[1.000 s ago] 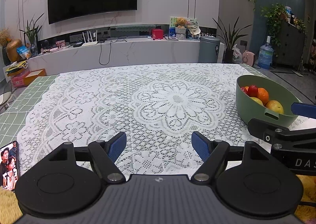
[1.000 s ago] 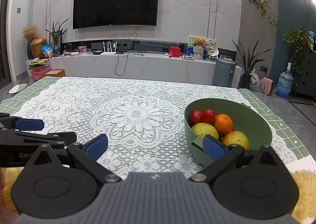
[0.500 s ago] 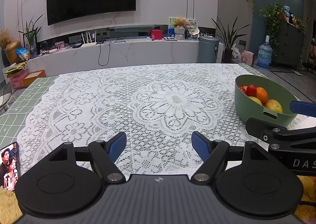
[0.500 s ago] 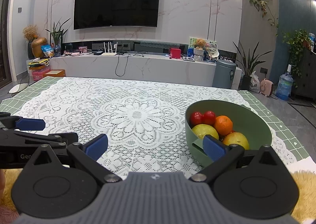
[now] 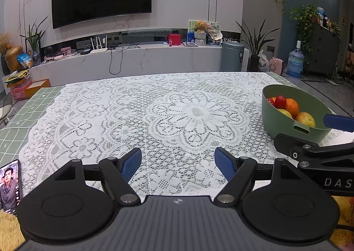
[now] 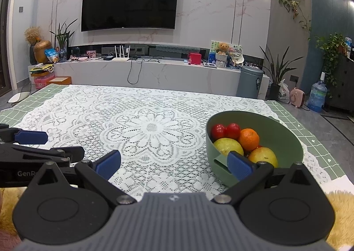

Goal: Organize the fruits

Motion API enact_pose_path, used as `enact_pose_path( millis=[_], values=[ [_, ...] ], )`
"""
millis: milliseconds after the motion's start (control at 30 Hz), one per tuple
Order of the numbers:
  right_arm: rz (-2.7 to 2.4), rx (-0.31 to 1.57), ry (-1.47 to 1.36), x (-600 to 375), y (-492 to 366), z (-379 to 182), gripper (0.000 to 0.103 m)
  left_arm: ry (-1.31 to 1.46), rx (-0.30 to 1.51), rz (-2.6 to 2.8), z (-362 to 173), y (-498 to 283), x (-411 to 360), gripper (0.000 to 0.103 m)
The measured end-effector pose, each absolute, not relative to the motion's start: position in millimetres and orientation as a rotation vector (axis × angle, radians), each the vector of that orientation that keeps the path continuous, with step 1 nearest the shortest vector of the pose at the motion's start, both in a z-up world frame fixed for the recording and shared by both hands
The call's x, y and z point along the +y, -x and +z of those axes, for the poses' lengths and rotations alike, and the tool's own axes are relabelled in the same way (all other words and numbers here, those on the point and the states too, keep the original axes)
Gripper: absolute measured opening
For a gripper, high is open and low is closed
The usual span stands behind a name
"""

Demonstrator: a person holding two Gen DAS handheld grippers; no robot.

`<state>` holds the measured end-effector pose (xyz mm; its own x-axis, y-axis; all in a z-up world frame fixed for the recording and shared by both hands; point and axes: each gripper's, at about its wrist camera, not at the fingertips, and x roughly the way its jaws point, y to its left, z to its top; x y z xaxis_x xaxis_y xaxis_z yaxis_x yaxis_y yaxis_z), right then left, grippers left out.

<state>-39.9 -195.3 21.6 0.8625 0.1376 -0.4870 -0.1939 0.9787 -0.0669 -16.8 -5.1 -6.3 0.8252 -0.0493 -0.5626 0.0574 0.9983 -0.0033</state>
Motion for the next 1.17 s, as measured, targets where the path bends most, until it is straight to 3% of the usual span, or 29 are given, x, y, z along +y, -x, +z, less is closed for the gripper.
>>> enact_pose_path(
  millis=[1167],
  values=[
    [0.174,0.502,0.114,-194.5,41.4,20.8,0.099,0.002,0.569,-0.071,-0.2,19.8,-2.1,0.088]
  ],
)
